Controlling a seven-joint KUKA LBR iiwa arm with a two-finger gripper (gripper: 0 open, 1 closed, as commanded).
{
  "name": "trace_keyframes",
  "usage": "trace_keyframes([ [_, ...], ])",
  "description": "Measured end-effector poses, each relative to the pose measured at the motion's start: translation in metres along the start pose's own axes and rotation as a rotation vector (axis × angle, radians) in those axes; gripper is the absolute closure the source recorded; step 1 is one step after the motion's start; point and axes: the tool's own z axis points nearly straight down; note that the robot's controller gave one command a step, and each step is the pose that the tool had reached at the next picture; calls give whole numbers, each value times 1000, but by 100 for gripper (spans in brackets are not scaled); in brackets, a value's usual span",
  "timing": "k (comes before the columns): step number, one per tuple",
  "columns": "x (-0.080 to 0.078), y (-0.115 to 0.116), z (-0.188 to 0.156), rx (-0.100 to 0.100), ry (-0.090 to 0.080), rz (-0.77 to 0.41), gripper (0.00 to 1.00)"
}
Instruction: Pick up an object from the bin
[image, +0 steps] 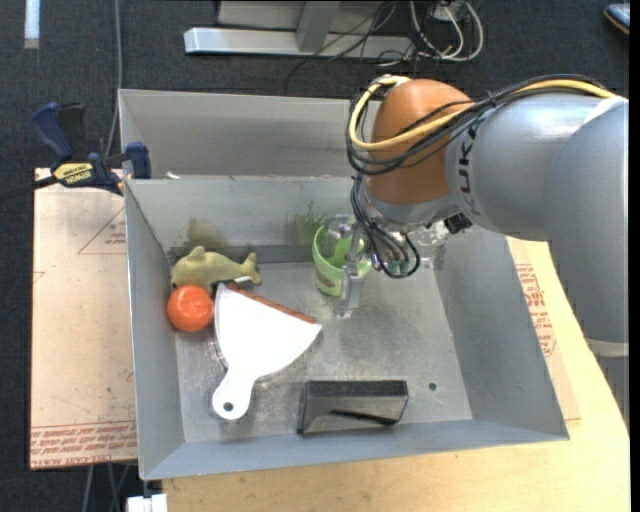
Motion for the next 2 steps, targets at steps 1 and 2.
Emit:
trace_keyframes([
  [1, 33, -18, 14, 0, 3, -26, 0],
  [2, 30, -18, 11, -1, -5, -27, 100],
])
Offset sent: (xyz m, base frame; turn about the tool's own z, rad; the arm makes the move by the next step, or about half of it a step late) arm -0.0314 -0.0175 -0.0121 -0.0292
